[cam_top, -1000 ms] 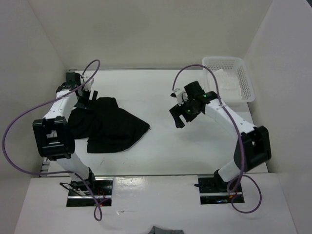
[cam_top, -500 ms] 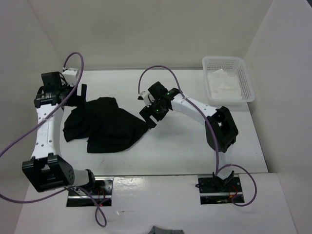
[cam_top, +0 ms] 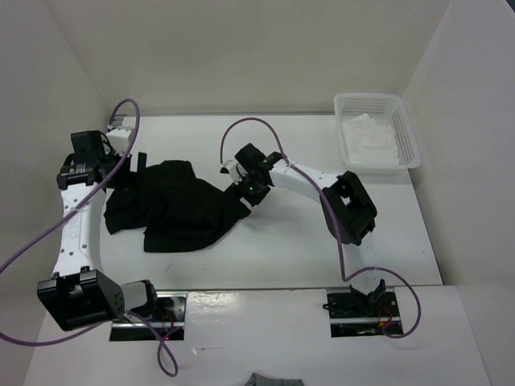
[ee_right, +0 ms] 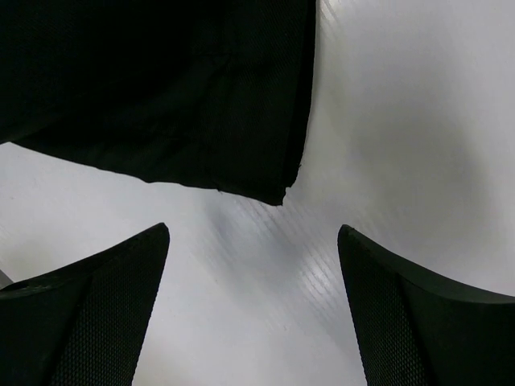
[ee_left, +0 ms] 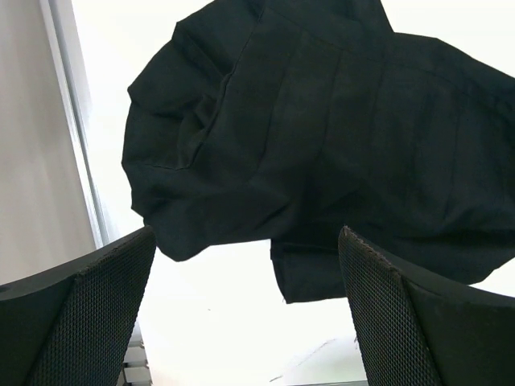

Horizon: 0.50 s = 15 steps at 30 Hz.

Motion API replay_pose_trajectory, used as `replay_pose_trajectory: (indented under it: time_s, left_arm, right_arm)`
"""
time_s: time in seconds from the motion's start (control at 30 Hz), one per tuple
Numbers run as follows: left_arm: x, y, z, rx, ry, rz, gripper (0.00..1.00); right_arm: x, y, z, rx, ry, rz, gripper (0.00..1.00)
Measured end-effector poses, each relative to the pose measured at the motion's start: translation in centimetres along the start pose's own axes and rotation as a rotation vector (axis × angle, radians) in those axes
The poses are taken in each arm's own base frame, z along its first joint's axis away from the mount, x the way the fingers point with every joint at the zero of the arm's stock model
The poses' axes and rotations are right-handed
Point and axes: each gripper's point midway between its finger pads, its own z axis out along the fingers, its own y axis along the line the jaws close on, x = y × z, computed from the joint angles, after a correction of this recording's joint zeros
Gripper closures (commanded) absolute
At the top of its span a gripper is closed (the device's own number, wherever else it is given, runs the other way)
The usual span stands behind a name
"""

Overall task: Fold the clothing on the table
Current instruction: Flatten the skirt out

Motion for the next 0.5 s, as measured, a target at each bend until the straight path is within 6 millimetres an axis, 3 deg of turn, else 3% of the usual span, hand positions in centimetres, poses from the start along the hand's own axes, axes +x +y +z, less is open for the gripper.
replay_pose_trajectory:
  time_s: [0.23,0.43,0.5]
  left_arm:
    - [0.2,-0.1,-0.7,-0.005,-0.016,0.0,0.0]
    - [0.7,0.1,-1.1,-0.012,-0.016,0.006,0.0]
    - [0.7,0.1,-1.4,-0.019,-0.024,0.013,0.0]
  right_arm:
    - [0.1,0.1,1.6,-0.01,0.01,0.005,0.14]
    - [-1.0,1.4,3.4,-0.027,0.003,-0.027,0.15]
    - [-1.3,2.0,3.7,-0.032,-0.002,-0.033,0.21]
